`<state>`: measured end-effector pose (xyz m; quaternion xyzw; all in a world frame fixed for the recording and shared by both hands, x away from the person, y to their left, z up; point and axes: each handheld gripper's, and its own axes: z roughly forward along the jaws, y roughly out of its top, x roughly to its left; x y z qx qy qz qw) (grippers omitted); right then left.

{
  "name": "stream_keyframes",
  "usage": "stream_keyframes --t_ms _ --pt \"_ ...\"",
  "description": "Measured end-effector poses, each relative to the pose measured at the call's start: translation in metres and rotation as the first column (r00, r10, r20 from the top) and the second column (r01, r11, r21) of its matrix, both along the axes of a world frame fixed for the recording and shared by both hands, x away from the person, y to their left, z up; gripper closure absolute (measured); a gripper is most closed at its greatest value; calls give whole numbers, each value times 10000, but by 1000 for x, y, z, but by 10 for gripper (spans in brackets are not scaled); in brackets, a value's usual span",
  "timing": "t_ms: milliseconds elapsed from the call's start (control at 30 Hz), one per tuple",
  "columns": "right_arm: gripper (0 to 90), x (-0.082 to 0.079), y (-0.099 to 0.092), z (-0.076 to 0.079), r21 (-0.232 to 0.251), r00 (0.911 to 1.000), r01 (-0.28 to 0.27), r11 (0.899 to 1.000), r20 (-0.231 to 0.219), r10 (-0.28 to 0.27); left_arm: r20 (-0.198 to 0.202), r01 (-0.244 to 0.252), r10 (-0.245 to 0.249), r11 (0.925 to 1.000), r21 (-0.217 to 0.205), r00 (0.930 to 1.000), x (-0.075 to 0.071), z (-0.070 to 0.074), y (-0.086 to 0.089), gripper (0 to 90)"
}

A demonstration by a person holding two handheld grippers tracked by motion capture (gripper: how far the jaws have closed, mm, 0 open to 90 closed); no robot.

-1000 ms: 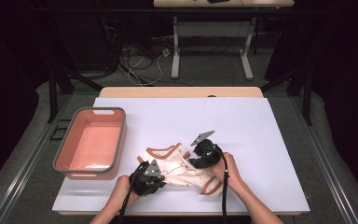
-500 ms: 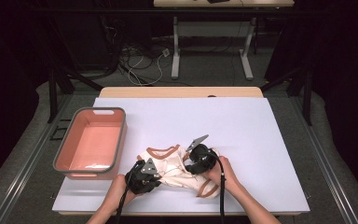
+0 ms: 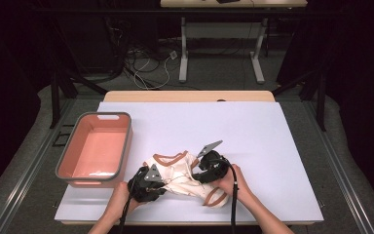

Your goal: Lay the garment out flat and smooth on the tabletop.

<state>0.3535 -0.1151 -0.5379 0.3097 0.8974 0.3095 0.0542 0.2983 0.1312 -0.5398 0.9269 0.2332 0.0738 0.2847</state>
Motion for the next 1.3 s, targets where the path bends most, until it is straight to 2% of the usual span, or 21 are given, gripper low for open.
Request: stream_keyframes --t_ms 133,233,267,300,433,533,600,667,800,867,933,1033,1100,1200,1233,1300 --pt "547 -2 8 -5 -187 9995 -300 9994 39 300 105 -98 98 9999 25 9999 -1 -2 -3 745" --pt "660 -4 11 -6 -531 9993 -219 9984 286 235 128 -135 135 9999 21 9998 -1 -4 -3 747" --pt "693 -3 10 -7 -463 9994 -135 9988 317 150 129 -143 142 9999 12 9998 -1 -4 -3 749" --pt "767 -2 9 -7 -358 9999 -93 9993 138 98 133 -135 135 9999 3 9998 -1 -4 -3 756" --pt "866 -3 8 -8 -595 9994 6 9982 358 15 72 -130 131 9999 -48 9999 -1 -4 -4 784" --pt "879 -4 8 -7 -790 9984 4 9969 569 41 93 -109 110 9999 -92 9999 -2 -3 -4 791" --pt "878 -4 7 -6 -877 9976 159 9960 688 -99 47 1 -1 10000 -47 10000 -1 -3 -4 795" --pt "863 -2 4 -5 -616 9979 330 9976 577 -295 -4 80 -80 10000 -35 10000 -1 -2 -3 776" --pt "694 0 2 -2 146 9966 722 9973 392 -727 -121 261 -261 9997 15 9996 0 -1 -3 698" --pt "615 1 4 -1 493 9955 928 9945 122 -935 -152 285 -285 9996 13 9995 0 -1 -3 687" --pt "549 1 9 -3 455 9947 1015 9938 91 -1020 -193 291 -291 9996 41 9994 0 -2 -3 678" --pt "524 0 19 -10 40 9962 834 9965 260 -834 -190 311 -309 9995 80 9993 0 -2 -4 678" --pt "578 -1 21 -10 -98 9962 740 9972 467 -735 -155 286 -284 9995 100 9995 -1 -3 -5 678" --pt "743 0 18 -11 134 9974 651 9978 307 -655 -47 194 -193 9995 236 9998 -2 -2 -7 661" --pt "794 0 17 -11 39 9967 716 9974 367 -717 -28 168 -167 9996 230 9999 -2 -2 -7 651" --pt "849 2 14 -12 108 9966 750 9971 332 -754 15 224 -224 9995 209 9997 -3 -1 -8 643"
